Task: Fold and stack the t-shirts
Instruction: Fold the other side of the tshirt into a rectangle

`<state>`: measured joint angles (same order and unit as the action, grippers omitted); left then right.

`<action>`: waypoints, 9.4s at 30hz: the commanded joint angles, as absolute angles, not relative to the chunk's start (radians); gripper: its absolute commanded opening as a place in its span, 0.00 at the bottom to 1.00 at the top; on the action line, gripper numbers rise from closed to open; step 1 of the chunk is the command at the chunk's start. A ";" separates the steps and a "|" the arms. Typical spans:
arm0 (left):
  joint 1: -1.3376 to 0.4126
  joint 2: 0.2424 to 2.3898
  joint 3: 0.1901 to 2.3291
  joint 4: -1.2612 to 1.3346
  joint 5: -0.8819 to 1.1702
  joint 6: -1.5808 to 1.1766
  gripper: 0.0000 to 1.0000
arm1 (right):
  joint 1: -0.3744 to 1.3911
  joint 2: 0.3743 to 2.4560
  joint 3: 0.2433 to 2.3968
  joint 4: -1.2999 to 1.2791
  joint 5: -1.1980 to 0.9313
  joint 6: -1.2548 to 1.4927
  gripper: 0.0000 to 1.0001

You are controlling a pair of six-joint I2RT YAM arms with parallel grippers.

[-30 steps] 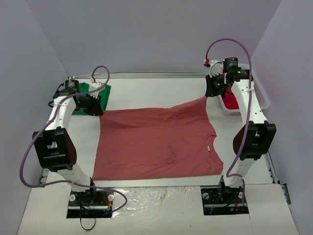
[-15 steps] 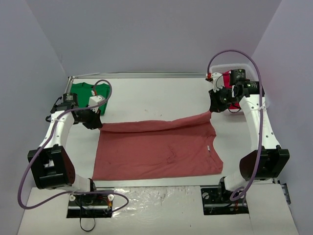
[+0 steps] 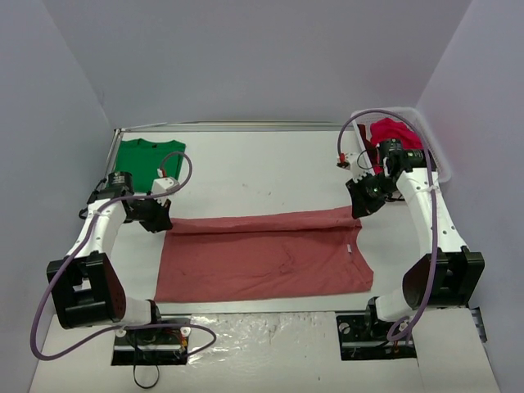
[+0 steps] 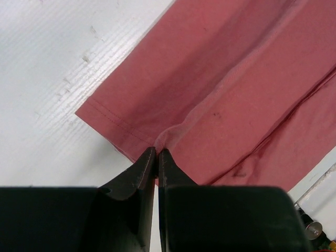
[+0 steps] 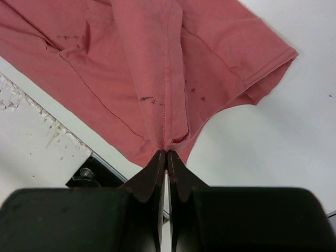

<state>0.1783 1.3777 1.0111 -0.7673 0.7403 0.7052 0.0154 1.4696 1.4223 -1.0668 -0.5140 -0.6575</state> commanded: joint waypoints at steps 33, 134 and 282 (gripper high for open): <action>0.189 1.377 1.091 -0.801 0.794 0.568 0.32 | 0.078 1.882 1.453 -1.134 -0.686 -0.868 0.57; 0.198 1.358 1.006 -0.741 0.723 0.535 0.34 | 0.469 2.175 1.574 -1.154 -0.514 -0.787 0.36; -0.045 1.925 1.209 -0.784 0.410 0.491 0.02 | 0.373 2.281 1.598 -1.003 -0.382 -0.683 0.00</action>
